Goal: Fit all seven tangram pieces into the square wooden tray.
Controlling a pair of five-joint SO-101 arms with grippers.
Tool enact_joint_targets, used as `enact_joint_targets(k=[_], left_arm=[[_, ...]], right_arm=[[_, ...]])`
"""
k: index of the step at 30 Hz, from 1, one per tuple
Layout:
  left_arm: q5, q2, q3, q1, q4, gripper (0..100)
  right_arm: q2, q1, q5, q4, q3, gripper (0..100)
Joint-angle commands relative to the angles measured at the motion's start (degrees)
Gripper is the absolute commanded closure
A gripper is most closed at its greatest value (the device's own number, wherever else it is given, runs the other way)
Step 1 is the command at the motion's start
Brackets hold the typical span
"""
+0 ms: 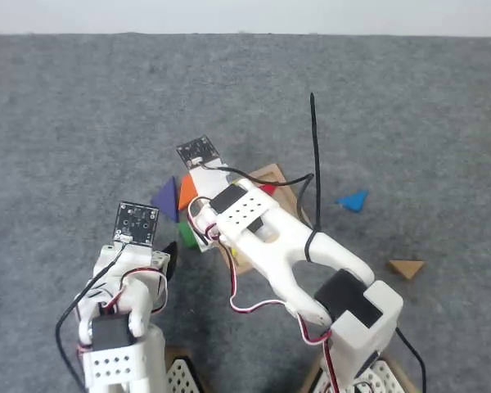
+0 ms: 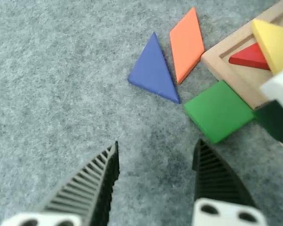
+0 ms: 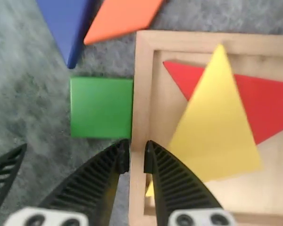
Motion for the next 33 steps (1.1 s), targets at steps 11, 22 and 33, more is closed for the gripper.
enact_joint_targets(k=[11,22,33], left_arm=[[-1.0,-1.1,-0.5,-0.4,0.4,75],[-1.0,-1.1,-0.5,-0.4,0.4,75],[-1.0,-1.1,-0.5,-0.4,0.4,75]], right_arm=[[-15.4,-2.6,5.5,0.5,6.5,91.0],[-28.4,13.9,13.5,-1.6,11.8,91.1],[-9.0,15.4,15.8,-4.8,3.2,91.1]])
